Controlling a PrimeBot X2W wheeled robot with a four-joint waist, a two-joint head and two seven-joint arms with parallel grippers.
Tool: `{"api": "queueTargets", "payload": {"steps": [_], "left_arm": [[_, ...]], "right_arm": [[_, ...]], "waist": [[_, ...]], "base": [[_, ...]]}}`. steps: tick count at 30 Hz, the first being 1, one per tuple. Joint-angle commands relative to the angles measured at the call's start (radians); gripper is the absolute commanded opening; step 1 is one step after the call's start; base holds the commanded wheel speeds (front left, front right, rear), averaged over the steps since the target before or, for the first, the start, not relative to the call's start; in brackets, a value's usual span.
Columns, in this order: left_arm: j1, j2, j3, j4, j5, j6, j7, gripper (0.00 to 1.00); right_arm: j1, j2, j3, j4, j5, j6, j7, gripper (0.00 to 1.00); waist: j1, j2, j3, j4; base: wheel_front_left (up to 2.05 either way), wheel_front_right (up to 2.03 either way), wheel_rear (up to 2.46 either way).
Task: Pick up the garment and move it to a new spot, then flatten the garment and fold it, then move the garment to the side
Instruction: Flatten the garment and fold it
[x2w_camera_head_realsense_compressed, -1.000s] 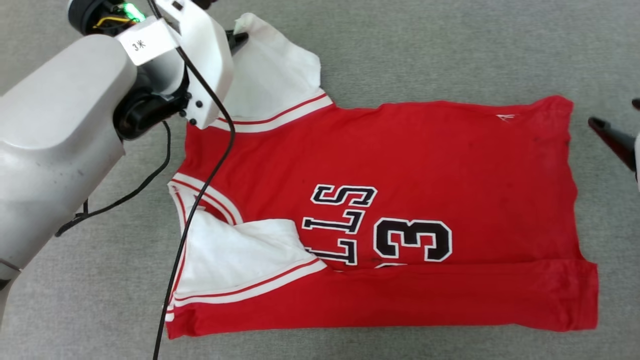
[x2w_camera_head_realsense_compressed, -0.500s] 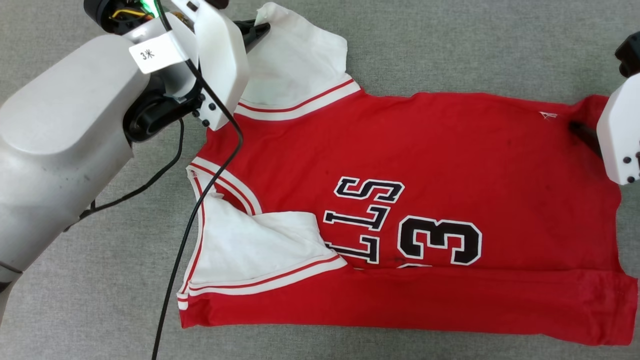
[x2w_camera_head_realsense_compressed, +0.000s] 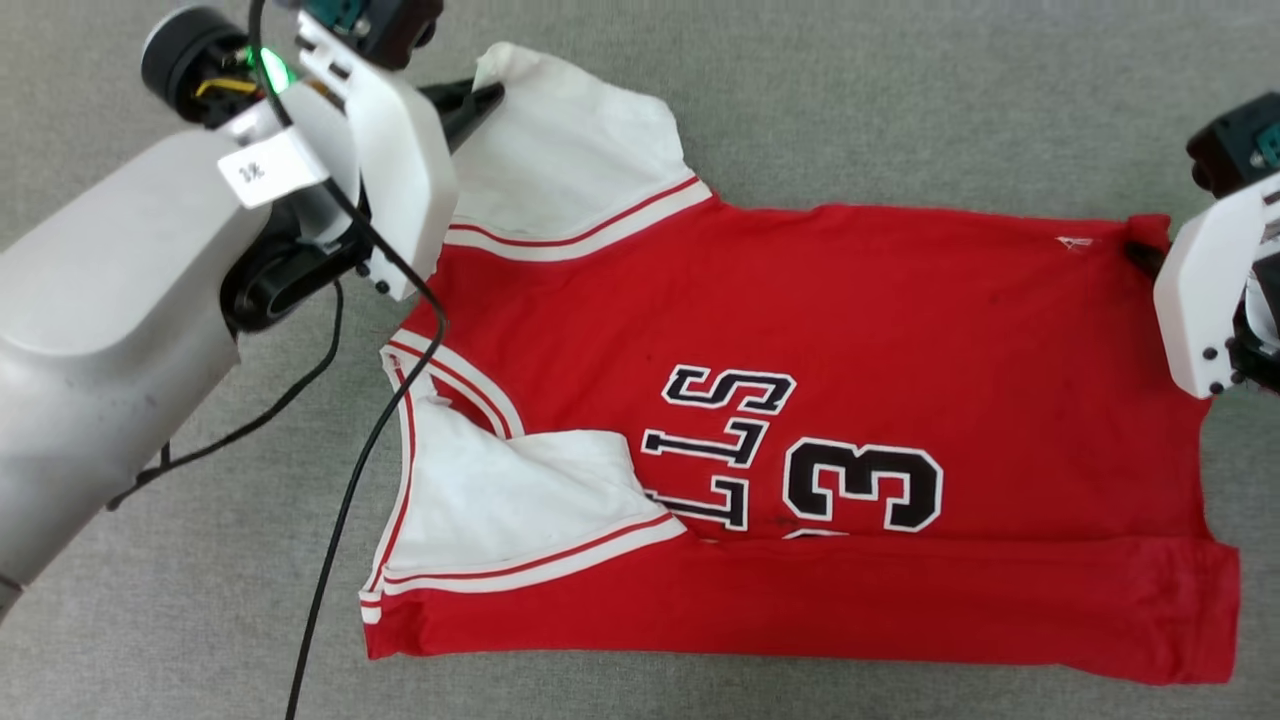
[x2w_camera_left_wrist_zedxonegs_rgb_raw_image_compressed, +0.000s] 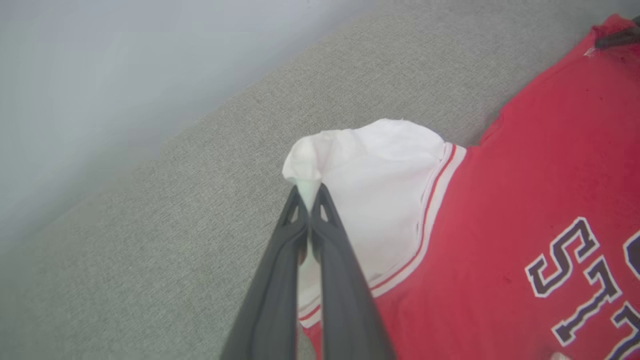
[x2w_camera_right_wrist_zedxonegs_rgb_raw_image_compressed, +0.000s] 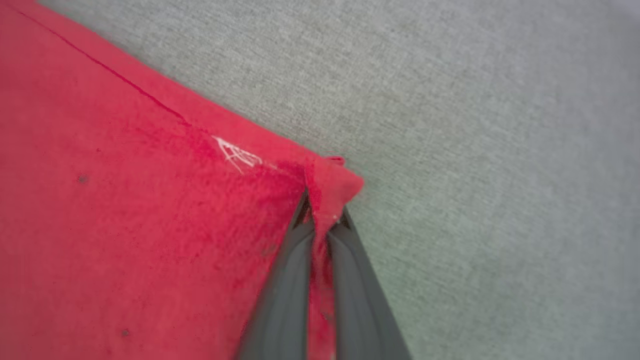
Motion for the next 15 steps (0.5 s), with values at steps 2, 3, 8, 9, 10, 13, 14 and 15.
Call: {"api": "queueTargets", "payload": {"steps": [2,3,8,9,10,13,14,15], "left_arm": [[0.044,0.011,-0.006,-0.010,-0.003,0.009,-0.018,0.00],[0.062,0.014,-0.009,-0.015,-0.008,0.013,-0.025,0.00],[0.146,0.039,-0.020,-0.046,-0.026,0.040,-0.050,0.00],[0.164,0.044,-0.021,-0.056,-0.032,0.047,-0.055,0.00],[0.183,0.049,-0.021,-0.064,-0.040,0.053,-0.061,0.00],[0.240,0.069,-0.024,-0.091,-0.061,0.074,-0.078,0.00],[0.260,0.075,-0.026,-0.101,-0.067,0.082,-0.082,0.00],[0.280,0.080,-0.028,-0.111,-0.074,0.087,-0.087,0.00]], "right_arm": [[0.023,-0.014,0.004,0.013,0.012,-0.001,-0.071,0.00],[0.035,-0.014,0.004,0.016,0.018,-0.001,-0.097,0.00],[0.092,-0.025,0.036,-0.007,0.038,-0.001,-0.187,0.00],[0.105,-0.026,0.042,-0.013,0.042,-0.001,-0.199,0.00],[0.122,-0.026,0.044,-0.018,0.050,-0.001,-0.210,0.00],[0.170,-0.028,0.042,-0.032,0.063,-0.001,-0.245,0.00],[0.187,-0.030,0.040,-0.038,0.069,-0.001,-0.255,0.00],[0.205,-0.034,0.037,-0.041,0.071,-0.001,-0.264,0.00]], "waist": [[0.0000,0.0000,-0.055,-0.008],[0.0000,0.0000,-0.072,-0.008],[0.0000,0.0000,-0.143,-0.015],[0.0000,0.0000,-0.156,-0.016],[0.0000,0.0000,-0.169,-0.016],[0.0000,0.0000,-0.201,-0.017],[0.0000,0.0000,-0.211,-0.016],[0.0000,0.0000,-0.220,-0.015]], "base": [[0.00,0.00,0.00],[0.00,0.00,0.00],[0.00,0.00,0.00],[0.00,0.00,0.00],[0.00,0.00,0.00],[0.00,0.00,0.00],[0.00,0.00,0.00],[0.00,0.00,0.00]]}}
